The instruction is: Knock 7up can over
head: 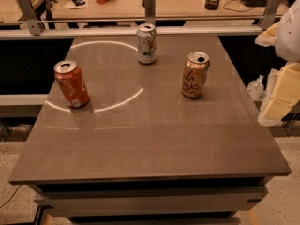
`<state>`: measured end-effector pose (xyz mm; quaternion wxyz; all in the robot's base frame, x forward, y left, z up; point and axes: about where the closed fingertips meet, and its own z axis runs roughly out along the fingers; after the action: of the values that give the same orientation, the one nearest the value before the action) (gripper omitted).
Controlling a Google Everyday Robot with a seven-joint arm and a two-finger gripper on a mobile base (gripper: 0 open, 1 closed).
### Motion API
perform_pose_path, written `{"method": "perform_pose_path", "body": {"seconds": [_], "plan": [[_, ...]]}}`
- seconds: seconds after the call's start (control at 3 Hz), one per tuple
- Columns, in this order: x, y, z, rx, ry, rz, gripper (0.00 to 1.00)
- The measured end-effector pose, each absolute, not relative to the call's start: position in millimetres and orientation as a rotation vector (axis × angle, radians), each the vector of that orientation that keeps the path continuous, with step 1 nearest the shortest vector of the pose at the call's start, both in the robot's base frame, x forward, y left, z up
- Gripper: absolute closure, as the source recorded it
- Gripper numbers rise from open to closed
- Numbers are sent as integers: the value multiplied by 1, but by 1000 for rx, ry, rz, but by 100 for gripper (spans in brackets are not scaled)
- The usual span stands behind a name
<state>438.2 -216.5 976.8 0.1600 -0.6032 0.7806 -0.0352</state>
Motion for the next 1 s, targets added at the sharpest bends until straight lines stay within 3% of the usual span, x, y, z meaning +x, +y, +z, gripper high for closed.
{"method": "perform_pose_path", "body": {"seconds": [1.0], "plan": [[479, -222, 981, -1528, 2168, -40, 0]]}}
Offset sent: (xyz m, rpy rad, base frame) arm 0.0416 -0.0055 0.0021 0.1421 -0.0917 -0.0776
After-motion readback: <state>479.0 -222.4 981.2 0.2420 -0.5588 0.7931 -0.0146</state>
